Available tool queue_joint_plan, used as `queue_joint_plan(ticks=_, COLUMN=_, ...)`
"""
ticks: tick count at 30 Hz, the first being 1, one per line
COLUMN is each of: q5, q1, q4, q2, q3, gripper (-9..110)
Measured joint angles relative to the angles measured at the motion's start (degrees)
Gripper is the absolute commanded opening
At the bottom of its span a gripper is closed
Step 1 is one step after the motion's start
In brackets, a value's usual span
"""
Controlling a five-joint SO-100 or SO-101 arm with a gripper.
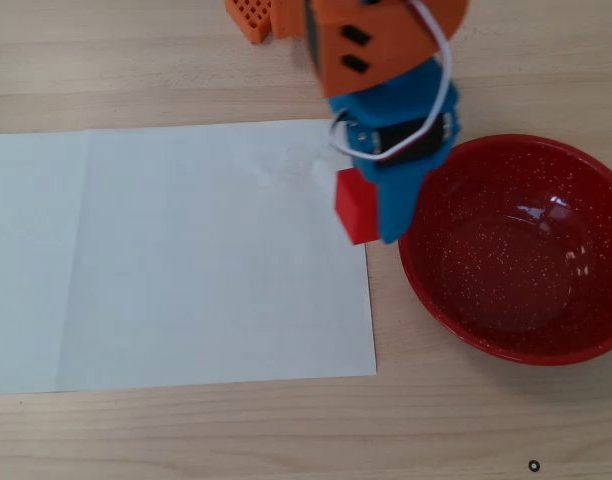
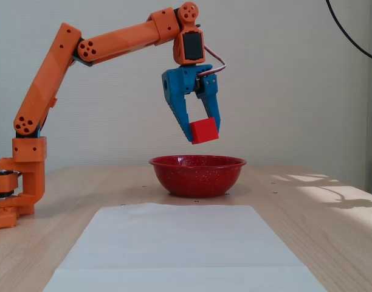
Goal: Grasp the red cube and put it in the red bowl
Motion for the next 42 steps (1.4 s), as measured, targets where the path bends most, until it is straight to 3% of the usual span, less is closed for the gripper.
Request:
queue_joint_plan(ticks=20, q5=-8.0, q1=18.11, q4=-5.54, q2=-1.05, q3=-1.67, gripper=0)
queue_joint_plan(ticks=26, q5=-8.44, q1=19.69, q4=-12.22, q2=-2.9, q3=-1.49, gripper=24)
queue_joint_plan(ticks=33, q5=-8.88, q1=19.69, q4=-13.1, q2=-2.9, q3=1.32, gripper=34)
queue_joint_plan(ticks=42, q5=-10.46, q1=19.69, q4=-8.26, q2=-2.64, q3=0.79, gripper=16)
